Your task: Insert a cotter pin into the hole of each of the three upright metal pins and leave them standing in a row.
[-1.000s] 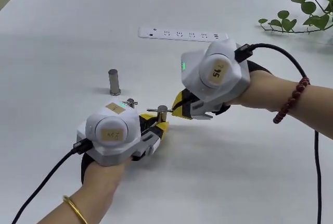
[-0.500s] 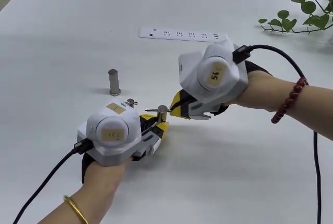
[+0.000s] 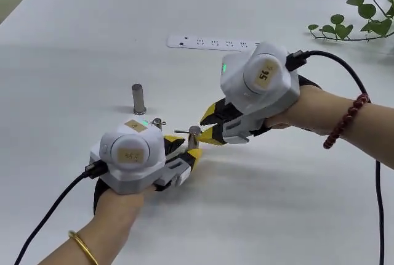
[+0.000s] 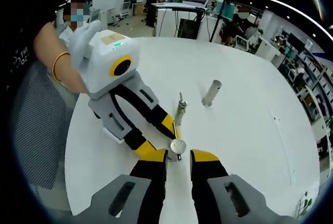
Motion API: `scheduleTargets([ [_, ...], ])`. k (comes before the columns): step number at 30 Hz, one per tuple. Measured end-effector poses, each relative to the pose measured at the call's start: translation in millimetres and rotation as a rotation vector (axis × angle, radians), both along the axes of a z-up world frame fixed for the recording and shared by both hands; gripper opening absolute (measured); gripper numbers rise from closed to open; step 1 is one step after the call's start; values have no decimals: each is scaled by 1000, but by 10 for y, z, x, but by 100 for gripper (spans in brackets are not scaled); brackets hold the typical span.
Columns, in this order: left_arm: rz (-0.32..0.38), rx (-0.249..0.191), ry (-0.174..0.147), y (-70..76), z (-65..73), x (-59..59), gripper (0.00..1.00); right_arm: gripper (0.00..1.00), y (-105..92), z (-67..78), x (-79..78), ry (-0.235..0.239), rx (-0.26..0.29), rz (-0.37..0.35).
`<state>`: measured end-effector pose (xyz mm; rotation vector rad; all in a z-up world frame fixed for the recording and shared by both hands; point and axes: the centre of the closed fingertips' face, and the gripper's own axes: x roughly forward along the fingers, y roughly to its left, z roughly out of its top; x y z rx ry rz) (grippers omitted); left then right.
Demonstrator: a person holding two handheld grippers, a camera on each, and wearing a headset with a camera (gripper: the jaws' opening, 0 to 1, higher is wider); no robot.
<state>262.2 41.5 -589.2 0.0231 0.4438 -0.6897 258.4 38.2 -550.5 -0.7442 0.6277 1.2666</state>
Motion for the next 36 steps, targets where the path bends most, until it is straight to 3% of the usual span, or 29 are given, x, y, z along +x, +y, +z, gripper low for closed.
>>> scheduleTargets([
  [2, -4, -5, 3, 9, 24, -30, 25, 16, 1, -7, -6, 30, 12, -42],
  [9, 2, -31, 26, 73, 113, -107, 33, 16, 58, -33, 31, 60, 54, -78],
  [24, 54, -80, 26, 271, 348, -194, 49, 12, 130, -217, 49, 69, 20, -70],
  [30, 59, -88, 43, 319, 365, -237, 56, 10, 140, -228, 9, 72, 16, -68],
  [36, 43, -56, 15, 366, 412, -296, 62, 9, 138, -220, -5, 90, 17, -72],
])
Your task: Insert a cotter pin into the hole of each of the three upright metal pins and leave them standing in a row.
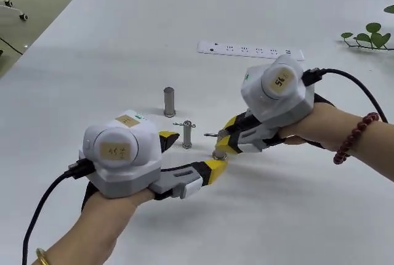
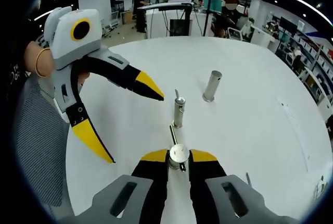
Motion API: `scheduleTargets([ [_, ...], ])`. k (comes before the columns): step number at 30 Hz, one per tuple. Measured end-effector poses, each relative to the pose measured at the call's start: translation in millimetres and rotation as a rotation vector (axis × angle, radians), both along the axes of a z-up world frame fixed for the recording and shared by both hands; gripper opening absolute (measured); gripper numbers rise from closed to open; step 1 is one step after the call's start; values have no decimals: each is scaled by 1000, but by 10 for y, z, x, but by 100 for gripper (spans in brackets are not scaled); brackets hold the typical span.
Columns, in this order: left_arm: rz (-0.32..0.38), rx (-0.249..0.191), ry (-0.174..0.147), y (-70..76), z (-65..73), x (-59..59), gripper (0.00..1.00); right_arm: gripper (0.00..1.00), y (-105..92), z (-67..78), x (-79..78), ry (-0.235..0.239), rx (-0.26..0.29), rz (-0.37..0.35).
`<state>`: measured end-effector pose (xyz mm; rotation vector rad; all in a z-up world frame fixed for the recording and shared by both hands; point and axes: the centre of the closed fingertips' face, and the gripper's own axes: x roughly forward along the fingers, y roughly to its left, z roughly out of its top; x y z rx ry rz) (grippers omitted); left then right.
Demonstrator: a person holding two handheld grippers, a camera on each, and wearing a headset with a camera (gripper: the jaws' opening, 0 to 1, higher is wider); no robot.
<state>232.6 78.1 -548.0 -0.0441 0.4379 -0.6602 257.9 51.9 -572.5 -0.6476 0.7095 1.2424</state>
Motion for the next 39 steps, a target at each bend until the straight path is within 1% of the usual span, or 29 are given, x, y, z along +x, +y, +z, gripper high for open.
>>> scheduleTargets([
  [3, 0, 2, -3, 27, 19, -20, 65, 9, -2, -4, 14, 6, 4, 3],
  [5, 1, -2, -8, 52, 48, -26, 67, 8, 4, 2, 5, 22, 19, -3],
  [9, 1, -2, -36, 98, 126, -38, 73, 8, -13, 8, 2, 32, 28, -18],
  [10, -1, 0, -38, 109, 132, -43, 75, 8, -15, 9, 0, 35, 31, -24],
  [13, -1, 17, -48, 155, 137, -65, 82, 8, -20, 12, -10, 41, 32, -23],
  [17, -6, 41, -53, 206, 103, -83, 87, 8, -21, 13, -12, 47, 32, -24],
  [25, -17, 16, -85, 248, 165, -54, 96, 8, -21, 24, -7, 50, 35, -21],
  [31, -21, 32, -82, 278, 147, -55, 99, 8, -30, 29, 53, 45, 30, -29],
  [33, -21, 22, -82, 271, 168, -51, 99, 8, -28, 31, 68, 46, 30, -29],
  [36, -27, 35, -93, 270, 187, -53, 99, 8, -31, 25, 84, 44, 26, -30],
  [39, -29, 27, -86, 257, 187, -59, 99, 8, -32, 12, 105, 45, 22, -31],
])
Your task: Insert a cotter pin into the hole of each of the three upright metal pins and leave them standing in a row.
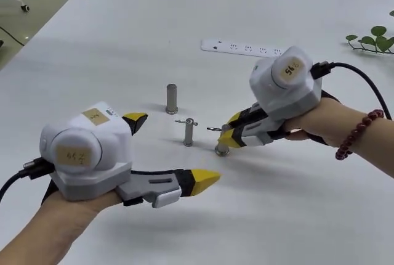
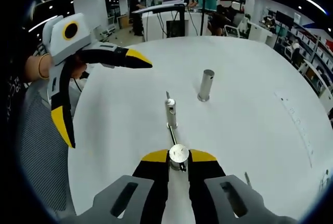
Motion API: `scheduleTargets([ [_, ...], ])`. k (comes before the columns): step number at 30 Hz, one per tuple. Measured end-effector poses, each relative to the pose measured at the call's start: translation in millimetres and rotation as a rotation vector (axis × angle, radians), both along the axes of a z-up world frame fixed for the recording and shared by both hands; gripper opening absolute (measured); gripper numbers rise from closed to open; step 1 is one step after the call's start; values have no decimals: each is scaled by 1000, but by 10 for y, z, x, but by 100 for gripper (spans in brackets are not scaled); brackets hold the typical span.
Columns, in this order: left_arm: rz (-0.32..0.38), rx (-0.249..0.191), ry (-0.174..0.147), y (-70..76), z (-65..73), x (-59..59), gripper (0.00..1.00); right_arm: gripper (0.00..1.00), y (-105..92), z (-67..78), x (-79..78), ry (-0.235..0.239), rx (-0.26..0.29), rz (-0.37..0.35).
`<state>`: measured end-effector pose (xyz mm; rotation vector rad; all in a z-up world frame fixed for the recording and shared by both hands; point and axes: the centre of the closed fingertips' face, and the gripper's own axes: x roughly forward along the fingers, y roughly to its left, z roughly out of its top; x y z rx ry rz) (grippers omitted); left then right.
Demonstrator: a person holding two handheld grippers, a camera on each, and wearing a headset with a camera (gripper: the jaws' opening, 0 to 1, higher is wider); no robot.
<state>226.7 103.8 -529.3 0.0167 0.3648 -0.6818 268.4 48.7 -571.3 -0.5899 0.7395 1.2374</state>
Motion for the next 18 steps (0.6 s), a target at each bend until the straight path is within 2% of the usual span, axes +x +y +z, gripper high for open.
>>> scheduleTargets([
  [5, -7, -10, 13, -31, -10, -7, 99, 8, 1, -14, 56, -1, -10, 6],
  [10, -6, 2, 20, -16, -30, -7, 98, 8, 27, 23, 93, -8, -13, 19],
  [18, -4, -4, 20, -7, -23, -3, 97, 8, 16, 8, 91, -4, -28, 26],
])
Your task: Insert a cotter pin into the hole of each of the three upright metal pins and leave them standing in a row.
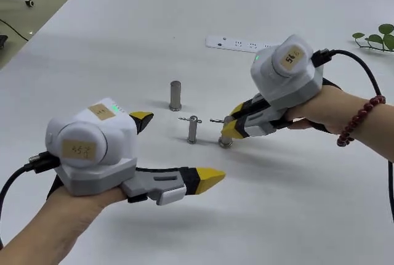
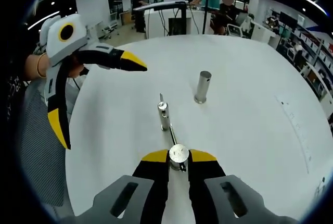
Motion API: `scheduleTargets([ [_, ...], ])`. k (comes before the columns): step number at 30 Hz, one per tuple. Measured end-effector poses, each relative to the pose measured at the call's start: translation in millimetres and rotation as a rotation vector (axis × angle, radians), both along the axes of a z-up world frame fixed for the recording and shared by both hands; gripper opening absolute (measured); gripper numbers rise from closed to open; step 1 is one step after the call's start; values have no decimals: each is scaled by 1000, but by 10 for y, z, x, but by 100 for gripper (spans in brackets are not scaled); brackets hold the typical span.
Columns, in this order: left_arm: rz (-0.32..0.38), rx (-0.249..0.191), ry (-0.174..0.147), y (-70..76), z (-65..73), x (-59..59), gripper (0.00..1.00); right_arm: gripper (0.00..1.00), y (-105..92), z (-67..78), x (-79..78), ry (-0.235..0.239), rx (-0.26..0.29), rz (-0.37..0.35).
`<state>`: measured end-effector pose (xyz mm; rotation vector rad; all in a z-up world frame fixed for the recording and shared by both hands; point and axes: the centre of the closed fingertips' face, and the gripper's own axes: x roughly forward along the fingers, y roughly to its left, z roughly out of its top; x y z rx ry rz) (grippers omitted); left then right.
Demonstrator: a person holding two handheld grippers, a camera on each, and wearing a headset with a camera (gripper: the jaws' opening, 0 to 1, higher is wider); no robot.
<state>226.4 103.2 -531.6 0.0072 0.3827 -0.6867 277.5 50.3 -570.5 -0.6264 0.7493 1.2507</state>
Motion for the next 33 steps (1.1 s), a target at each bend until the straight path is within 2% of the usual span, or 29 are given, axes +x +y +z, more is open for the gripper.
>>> scheduleTargets([
  [12, -5, 6, 5, -15, -5, -12, 97, 8, -29, -2, -36, 18, 7, -1],
  [21, -8, 11, 8, -23, -14, -19, 96, 9, -25, -3, -39, 8, 9, 25],
  [26, -7, 14, 10, -10, -23, -15, 96, 10, -79, -81, -48, 0, -8, 23],
  [30, -7, 16, 12, -4, -33, -8, 96, 15, -79, -74, -60, 11, 4, 10],
  [33, -8, 17, 11, -3, -34, -7, 96, 18, -56, -15, -51, 23, 36, -15],
])
